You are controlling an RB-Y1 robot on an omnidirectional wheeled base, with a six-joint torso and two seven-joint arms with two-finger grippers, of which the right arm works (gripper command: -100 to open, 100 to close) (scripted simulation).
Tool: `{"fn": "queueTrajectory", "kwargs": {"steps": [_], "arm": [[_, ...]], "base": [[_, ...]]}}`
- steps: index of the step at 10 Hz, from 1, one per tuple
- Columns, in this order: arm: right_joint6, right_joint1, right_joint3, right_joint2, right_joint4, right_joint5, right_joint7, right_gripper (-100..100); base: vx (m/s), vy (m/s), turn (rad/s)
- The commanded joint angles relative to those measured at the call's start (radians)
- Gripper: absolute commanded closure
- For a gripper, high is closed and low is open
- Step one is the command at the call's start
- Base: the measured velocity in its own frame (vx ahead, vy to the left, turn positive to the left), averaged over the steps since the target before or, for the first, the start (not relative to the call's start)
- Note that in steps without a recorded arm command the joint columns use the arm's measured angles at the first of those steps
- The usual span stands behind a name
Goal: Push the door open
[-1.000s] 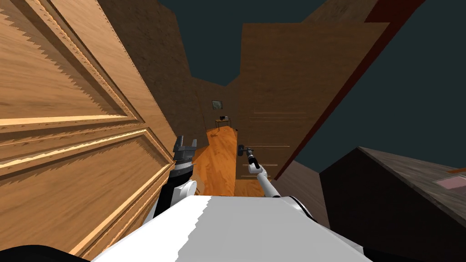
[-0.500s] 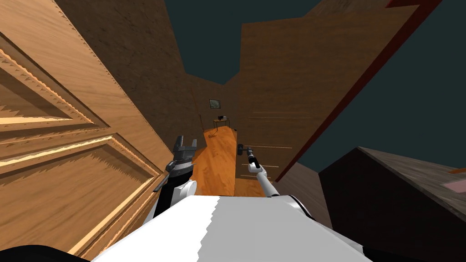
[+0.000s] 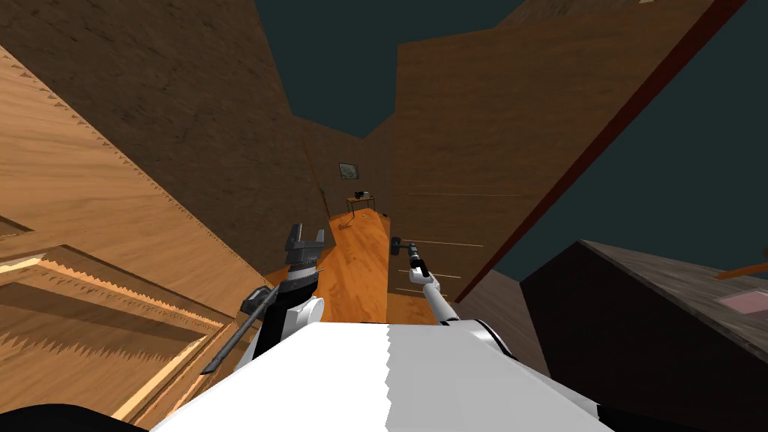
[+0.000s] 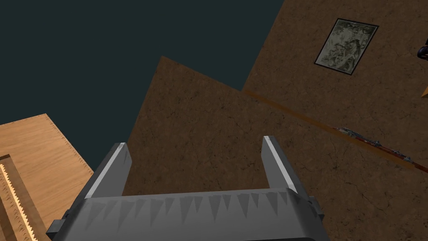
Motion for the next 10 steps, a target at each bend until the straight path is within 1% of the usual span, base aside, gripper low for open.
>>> {"fn": "queueTrajectory", "kwargs": {"steps": [1,3,6,8,9,10], "arm": [[-0.009,0.006,-0.024,-0.010,-0.022,-0.021,0.032,100],[-0.015,0.002,-0.039,0.003,-0.017,-0.056,0.077,100],[-0.023,-0.004,-0.060,0.028,-0.010,-0.104,0.137,100],[-0.023,-0.004,-0.060,0.028,-0.010,-0.104,0.137,100],[-0.026,-0.006,-0.069,0.041,-0.007,-0.124,0.162,100],[-0.028,-0.008,-0.073,0.050,-0.006,-0.135,0.175,100]], "base": [[0.170,0.056,-0.071],[0.166,0.073,-0.137],[0.173,0.116,-0.138],[0.081,0.053,-0.026],[0.094,0.088,-0.091],[0.142,0.162,-0.161]]}}
